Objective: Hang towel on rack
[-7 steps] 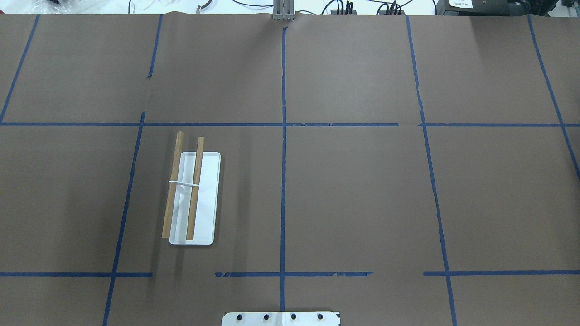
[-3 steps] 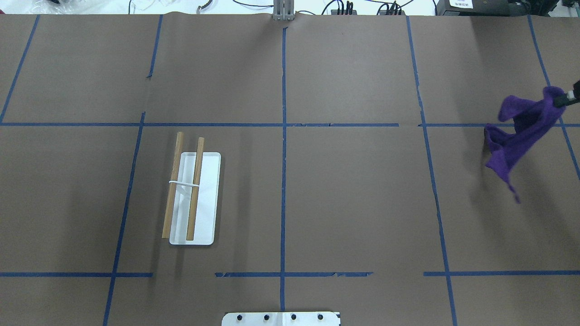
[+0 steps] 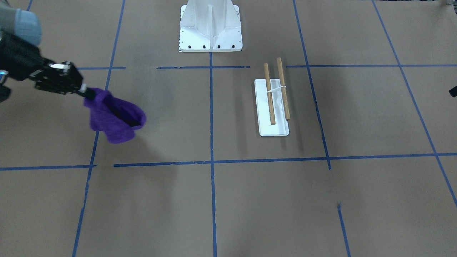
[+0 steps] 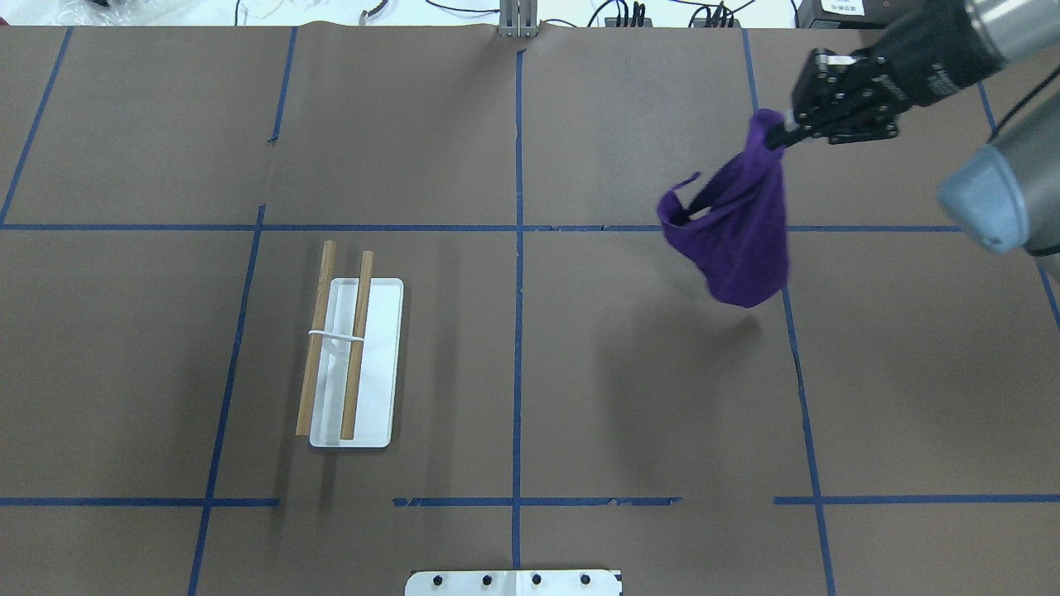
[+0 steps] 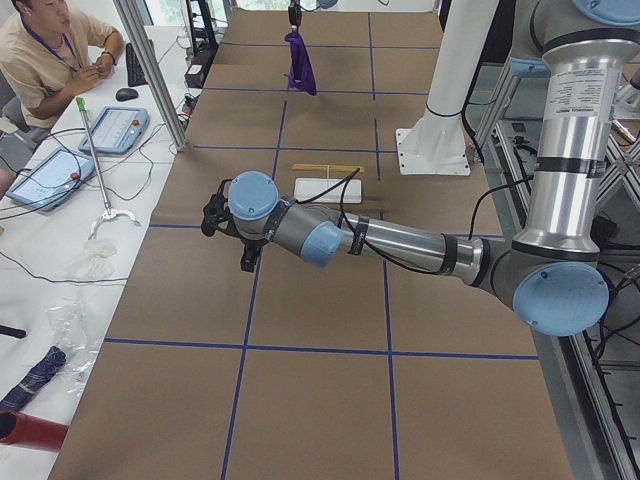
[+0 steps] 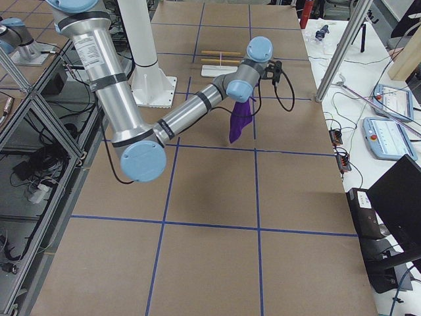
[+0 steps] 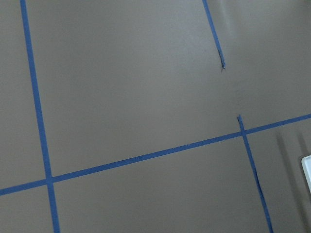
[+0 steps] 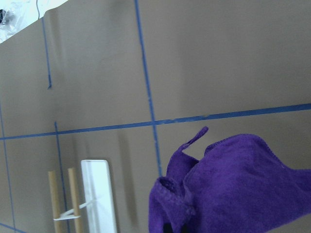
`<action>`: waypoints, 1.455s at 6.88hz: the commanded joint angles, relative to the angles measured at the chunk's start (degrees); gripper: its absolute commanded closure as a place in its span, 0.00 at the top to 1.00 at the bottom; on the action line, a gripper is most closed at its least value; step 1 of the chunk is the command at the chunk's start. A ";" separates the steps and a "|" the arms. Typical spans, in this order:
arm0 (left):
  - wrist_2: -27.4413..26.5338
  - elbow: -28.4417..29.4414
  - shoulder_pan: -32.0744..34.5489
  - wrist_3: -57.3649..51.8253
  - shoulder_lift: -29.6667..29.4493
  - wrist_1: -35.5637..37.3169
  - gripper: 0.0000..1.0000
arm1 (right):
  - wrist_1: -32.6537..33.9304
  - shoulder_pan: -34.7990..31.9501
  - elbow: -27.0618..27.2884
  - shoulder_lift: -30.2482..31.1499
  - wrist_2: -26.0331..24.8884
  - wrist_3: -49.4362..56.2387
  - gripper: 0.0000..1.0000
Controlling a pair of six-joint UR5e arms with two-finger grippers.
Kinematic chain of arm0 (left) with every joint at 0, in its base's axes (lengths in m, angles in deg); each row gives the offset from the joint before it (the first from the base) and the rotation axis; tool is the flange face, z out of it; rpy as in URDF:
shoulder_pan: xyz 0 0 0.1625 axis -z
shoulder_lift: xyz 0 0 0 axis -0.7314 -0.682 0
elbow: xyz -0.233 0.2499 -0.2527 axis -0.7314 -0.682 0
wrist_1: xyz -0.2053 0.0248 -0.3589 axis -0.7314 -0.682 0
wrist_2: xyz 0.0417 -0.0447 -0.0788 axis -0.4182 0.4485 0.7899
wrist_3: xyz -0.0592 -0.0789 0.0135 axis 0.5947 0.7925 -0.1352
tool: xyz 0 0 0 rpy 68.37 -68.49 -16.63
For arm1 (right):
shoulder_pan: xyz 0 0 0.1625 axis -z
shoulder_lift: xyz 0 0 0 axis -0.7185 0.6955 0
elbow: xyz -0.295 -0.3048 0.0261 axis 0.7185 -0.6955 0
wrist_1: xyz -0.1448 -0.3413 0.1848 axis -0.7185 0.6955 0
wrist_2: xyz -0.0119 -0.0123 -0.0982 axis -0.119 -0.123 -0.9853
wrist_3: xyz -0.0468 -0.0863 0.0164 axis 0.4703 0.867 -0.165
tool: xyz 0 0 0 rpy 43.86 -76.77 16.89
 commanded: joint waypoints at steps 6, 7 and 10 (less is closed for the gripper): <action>-11.40 1.64 -28.99 70.27 -21.56 -24.44 1.00 | -3.43 19.14 -0.45 -16.11 -23.68 -9.13 0.00; -14.11 0.95 -32.59 80.23 -23.26 -24.70 1.00 | -3.43 19.58 -0.45 -16.20 -23.77 -8.96 0.00; -14.40 1.99 -34.56 104.01 -29.85 -24.09 1.00 | -3.26 21.51 -0.37 -16.29 -26.23 3.39 0.00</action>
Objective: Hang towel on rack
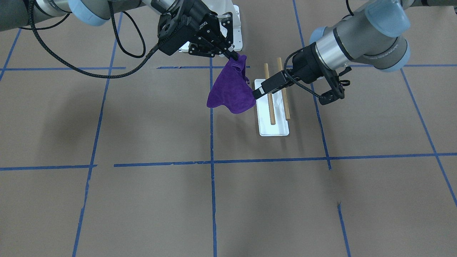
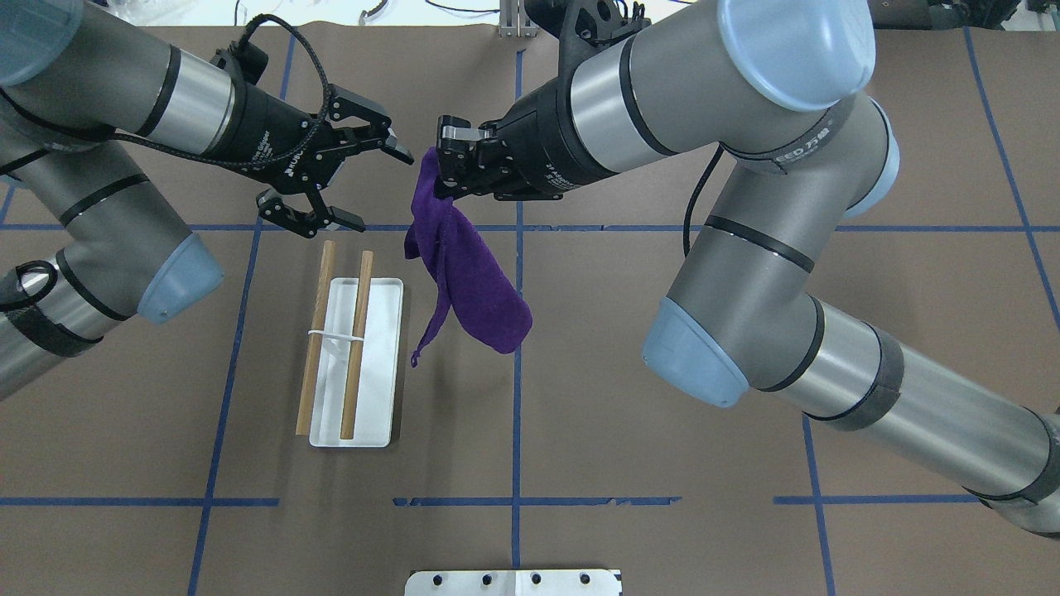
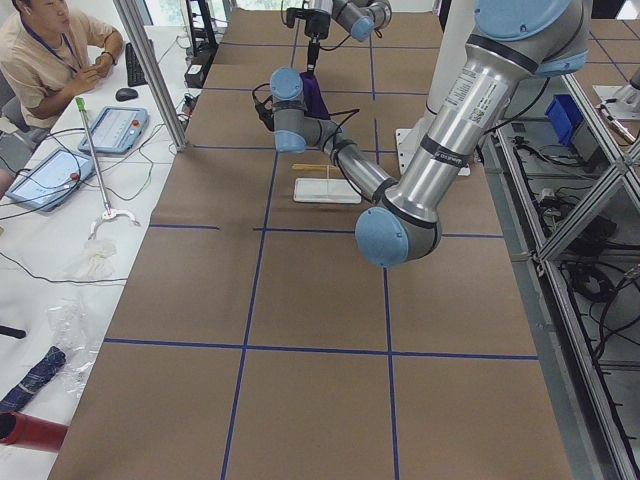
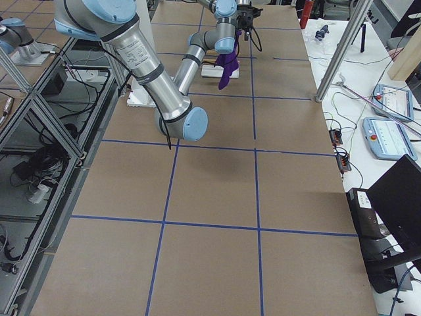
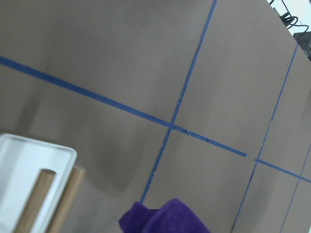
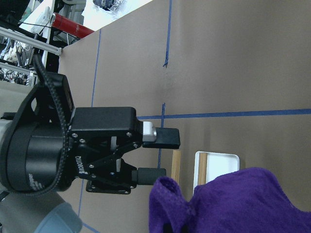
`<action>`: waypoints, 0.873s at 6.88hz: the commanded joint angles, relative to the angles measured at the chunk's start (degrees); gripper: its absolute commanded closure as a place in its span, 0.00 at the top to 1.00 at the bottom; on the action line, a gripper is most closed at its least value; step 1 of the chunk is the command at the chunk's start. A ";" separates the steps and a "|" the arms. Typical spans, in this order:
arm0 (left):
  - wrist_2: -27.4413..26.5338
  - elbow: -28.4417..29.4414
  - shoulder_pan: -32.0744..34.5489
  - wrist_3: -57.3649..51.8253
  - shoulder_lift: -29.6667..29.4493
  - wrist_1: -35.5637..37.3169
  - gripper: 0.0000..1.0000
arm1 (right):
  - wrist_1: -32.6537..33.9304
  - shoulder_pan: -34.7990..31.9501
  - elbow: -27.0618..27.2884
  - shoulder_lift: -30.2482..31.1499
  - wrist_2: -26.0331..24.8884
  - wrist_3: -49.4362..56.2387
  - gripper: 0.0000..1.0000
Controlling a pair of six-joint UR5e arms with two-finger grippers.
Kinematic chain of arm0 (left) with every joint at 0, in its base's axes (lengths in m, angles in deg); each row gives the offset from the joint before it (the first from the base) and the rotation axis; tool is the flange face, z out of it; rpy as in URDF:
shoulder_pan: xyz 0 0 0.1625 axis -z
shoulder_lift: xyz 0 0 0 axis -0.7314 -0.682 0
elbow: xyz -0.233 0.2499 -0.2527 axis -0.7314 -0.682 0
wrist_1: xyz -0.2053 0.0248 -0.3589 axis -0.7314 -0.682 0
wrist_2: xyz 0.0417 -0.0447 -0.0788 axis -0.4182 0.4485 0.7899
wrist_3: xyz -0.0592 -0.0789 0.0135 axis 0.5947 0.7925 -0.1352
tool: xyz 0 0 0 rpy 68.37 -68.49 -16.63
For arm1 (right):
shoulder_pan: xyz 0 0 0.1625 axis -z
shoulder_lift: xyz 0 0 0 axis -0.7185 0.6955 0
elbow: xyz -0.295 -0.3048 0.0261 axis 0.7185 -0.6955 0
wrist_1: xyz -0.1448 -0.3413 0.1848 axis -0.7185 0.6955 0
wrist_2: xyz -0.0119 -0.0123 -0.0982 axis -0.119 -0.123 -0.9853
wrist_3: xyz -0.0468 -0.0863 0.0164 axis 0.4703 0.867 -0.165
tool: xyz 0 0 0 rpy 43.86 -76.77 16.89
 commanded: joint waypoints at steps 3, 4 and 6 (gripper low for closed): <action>-0.08 0.06 -2.64 13.31 -3.57 0.39 0.87 | 0.08 1.06 -0.13 0.04 -0.60 9.34 0.00; -0.08 -0.20 -2.82 13.41 -3.57 0.39 0.50 | -0.01 1.06 -0.05 0.04 -0.60 9.34 0.00; 0.09 -0.29 -2.82 12.54 -3.05 0.31 0.00 | -0.10 0.89 0.21 0.30 -0.51 9.51 0.00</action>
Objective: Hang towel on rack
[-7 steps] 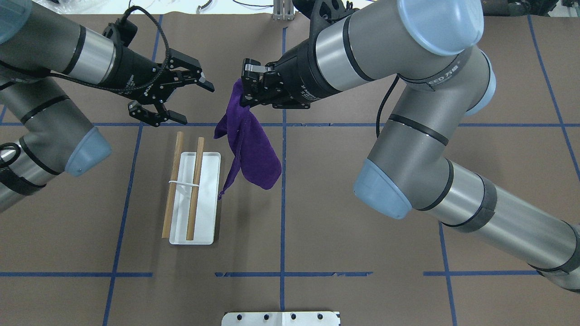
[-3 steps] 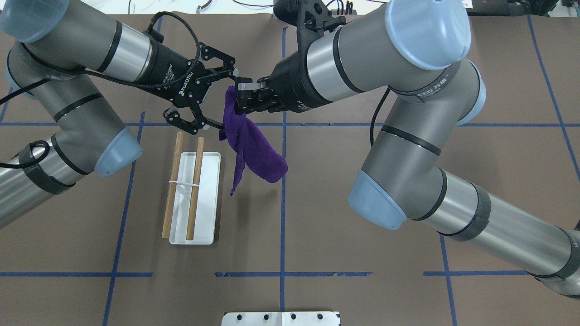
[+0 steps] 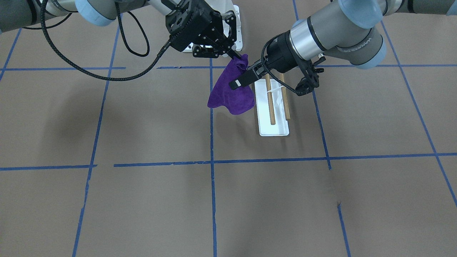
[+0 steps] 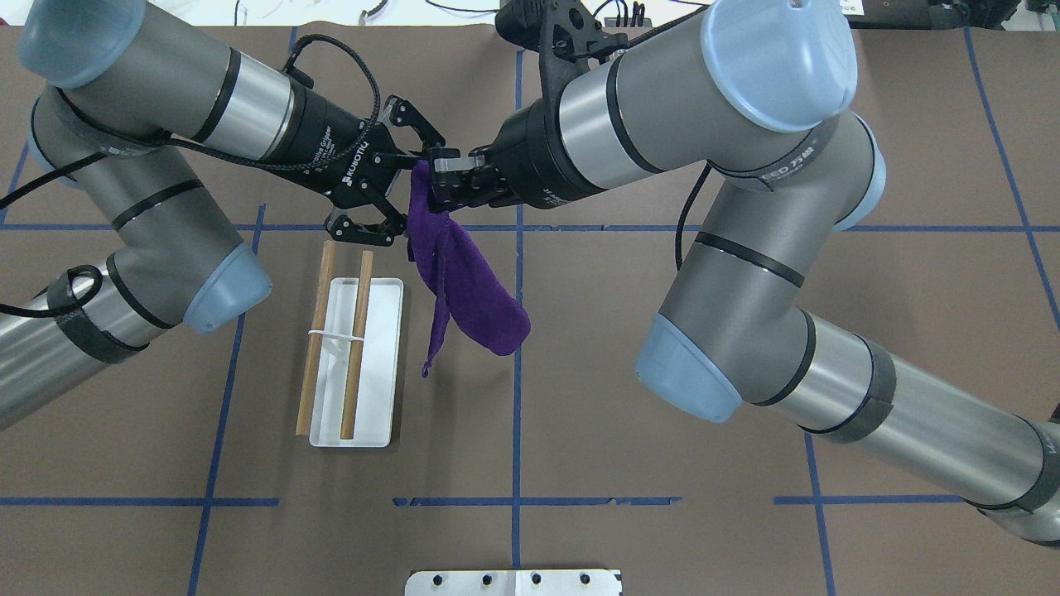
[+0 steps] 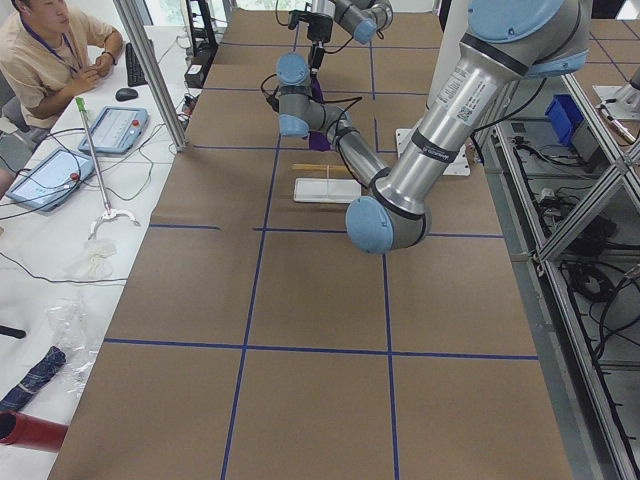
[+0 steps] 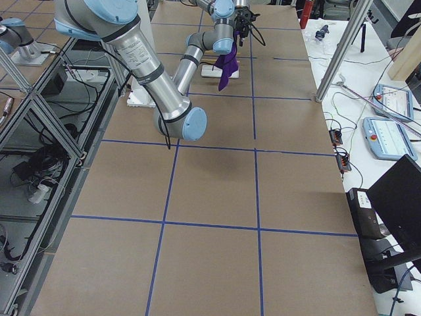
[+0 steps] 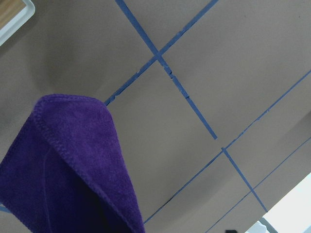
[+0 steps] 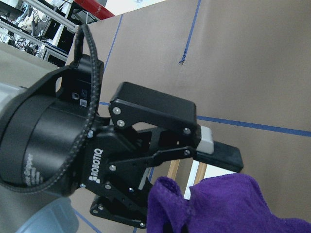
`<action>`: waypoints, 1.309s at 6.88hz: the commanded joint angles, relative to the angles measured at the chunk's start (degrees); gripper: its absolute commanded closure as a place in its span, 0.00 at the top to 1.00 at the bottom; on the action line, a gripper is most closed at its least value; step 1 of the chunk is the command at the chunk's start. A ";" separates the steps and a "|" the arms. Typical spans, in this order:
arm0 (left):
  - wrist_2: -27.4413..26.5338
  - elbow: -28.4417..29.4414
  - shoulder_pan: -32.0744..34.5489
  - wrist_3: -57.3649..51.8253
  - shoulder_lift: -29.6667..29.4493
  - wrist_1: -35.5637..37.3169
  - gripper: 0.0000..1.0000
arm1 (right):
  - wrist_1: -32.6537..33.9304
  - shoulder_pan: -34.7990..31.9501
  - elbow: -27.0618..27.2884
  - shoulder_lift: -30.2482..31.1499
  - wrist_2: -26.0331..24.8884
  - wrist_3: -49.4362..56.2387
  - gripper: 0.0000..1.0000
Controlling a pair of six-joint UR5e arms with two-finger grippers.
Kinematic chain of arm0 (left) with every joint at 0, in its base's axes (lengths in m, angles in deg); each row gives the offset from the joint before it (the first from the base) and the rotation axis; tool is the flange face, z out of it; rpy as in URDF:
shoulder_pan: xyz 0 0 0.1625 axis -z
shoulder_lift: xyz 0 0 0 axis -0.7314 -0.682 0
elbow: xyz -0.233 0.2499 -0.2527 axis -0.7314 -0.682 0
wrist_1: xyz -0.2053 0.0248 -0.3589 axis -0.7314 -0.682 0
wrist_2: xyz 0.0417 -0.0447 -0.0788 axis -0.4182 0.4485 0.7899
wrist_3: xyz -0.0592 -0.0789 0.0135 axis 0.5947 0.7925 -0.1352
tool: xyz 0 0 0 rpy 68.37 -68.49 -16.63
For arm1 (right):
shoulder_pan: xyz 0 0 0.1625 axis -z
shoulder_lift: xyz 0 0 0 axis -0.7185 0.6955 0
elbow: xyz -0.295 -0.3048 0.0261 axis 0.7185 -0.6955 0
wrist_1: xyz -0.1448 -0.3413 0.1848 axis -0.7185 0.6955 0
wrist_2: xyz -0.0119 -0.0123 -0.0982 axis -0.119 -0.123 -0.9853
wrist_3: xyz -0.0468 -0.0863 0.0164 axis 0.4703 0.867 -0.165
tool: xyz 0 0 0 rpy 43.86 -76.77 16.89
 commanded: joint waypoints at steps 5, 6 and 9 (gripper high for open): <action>-0.22 -1.26 -0.05 -2.38 2.53 -0.68 0.00 | -1.26 -0.43 2.03 3.03 -0.02 -0.13 1.00; -0.22 -3.62 -0.05 -3.00 4.55 -0.77 0.00 | -2.14 -2.09 3.79 6.10 0.33 -0.05 1.00; 0.31 -11.90 -2.07 -10.74 18.59 -6.55 0.00 | -5.13 -3.68 4.51 10.60 0.33 -0.05 1.00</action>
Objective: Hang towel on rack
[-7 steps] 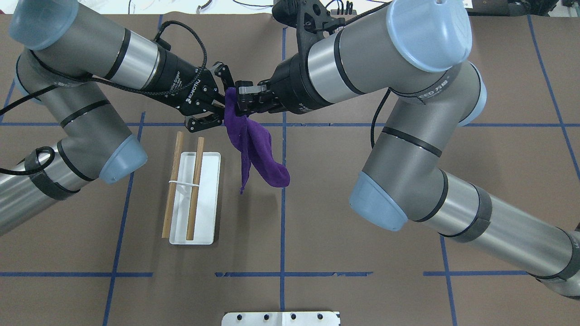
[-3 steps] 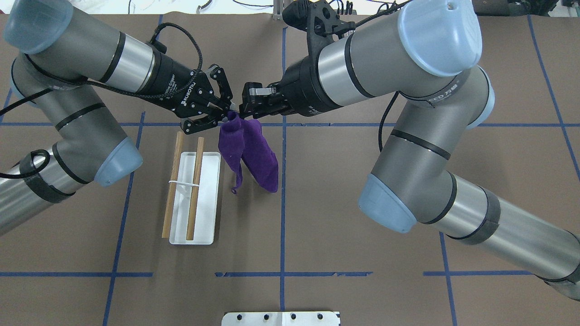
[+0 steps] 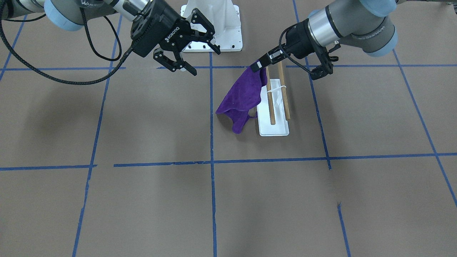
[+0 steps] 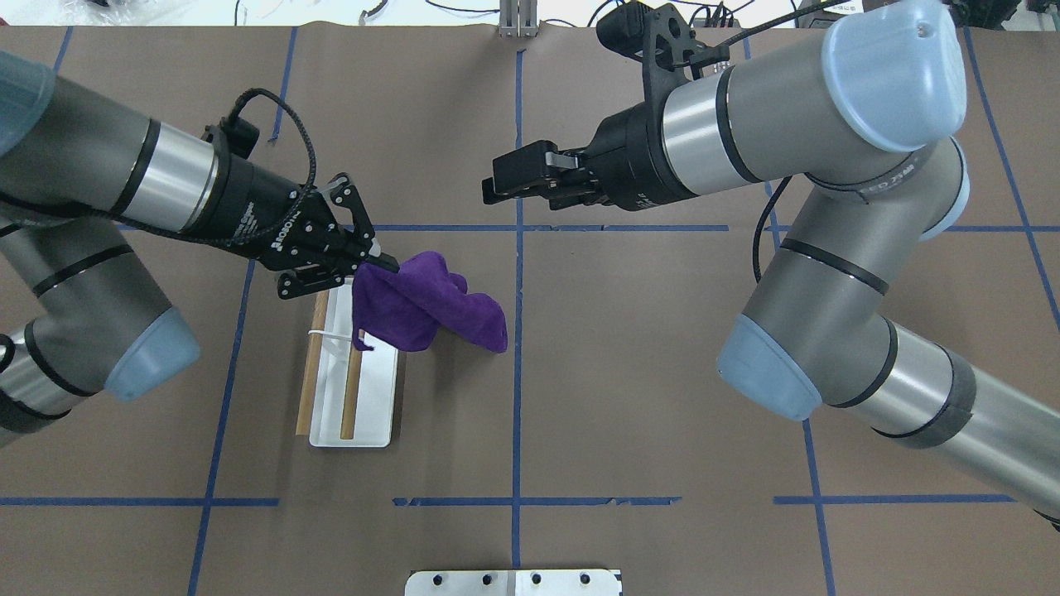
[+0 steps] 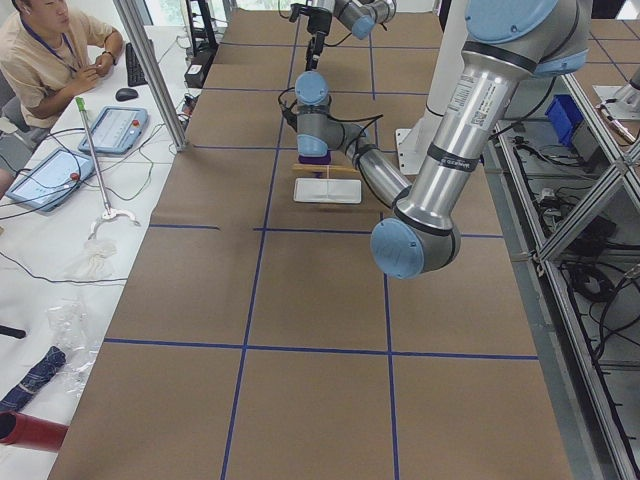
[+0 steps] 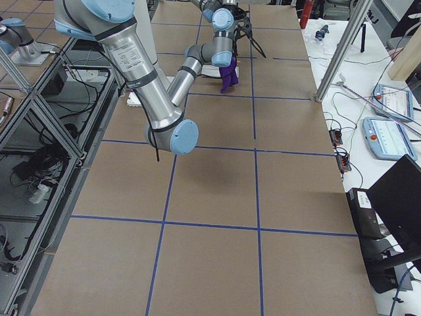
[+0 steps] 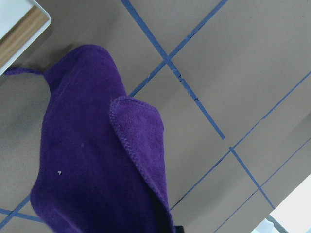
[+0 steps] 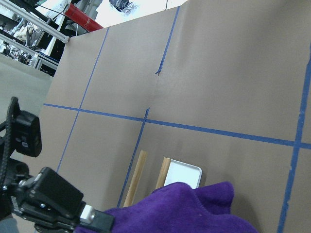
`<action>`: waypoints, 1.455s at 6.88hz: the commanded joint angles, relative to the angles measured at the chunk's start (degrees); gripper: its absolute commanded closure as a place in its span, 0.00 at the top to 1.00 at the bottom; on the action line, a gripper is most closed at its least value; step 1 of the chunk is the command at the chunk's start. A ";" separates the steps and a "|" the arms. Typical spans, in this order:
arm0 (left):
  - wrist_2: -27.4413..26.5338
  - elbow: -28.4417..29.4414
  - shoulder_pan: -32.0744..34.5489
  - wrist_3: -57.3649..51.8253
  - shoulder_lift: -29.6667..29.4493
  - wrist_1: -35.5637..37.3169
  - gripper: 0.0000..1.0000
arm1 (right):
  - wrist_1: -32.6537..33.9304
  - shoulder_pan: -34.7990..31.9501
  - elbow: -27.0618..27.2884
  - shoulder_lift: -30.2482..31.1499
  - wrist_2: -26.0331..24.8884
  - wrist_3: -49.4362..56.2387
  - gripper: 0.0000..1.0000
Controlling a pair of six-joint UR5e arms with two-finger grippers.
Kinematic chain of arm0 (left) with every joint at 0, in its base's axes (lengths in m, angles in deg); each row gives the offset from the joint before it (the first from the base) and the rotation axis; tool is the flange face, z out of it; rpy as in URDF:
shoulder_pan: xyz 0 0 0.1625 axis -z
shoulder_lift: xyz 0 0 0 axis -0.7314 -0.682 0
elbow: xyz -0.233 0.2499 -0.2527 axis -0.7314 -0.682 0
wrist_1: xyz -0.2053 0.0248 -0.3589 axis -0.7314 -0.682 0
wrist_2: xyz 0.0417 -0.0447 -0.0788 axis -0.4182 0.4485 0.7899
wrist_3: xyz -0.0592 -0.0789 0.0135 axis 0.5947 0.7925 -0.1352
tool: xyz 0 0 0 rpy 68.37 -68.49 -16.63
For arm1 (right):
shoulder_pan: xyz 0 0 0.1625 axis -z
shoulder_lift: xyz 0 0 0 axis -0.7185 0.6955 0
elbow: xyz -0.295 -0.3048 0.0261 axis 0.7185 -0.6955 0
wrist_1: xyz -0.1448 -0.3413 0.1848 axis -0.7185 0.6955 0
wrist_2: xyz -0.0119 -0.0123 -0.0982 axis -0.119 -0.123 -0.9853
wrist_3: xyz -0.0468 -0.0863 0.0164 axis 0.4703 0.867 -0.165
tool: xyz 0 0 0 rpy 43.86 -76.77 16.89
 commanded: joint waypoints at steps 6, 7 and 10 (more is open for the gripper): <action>6.04 4.25 10.30 -15.32 22.34 -22.77 0.00 | -0.54 -1.13 -0.22 3.52 -0.30 0.00 1.00; 5.95 5.75 10.21 -15.32 21.02 -22.86 0.26 | -0.54 -1.39 -0.22 3.70 -0.30 0.00 1.00; 5.60 7.52 10.47 -15.23 19.52 -22.77 1.00 | -1.76 -3.14 0.04 5.98 0.14 0.09 1.00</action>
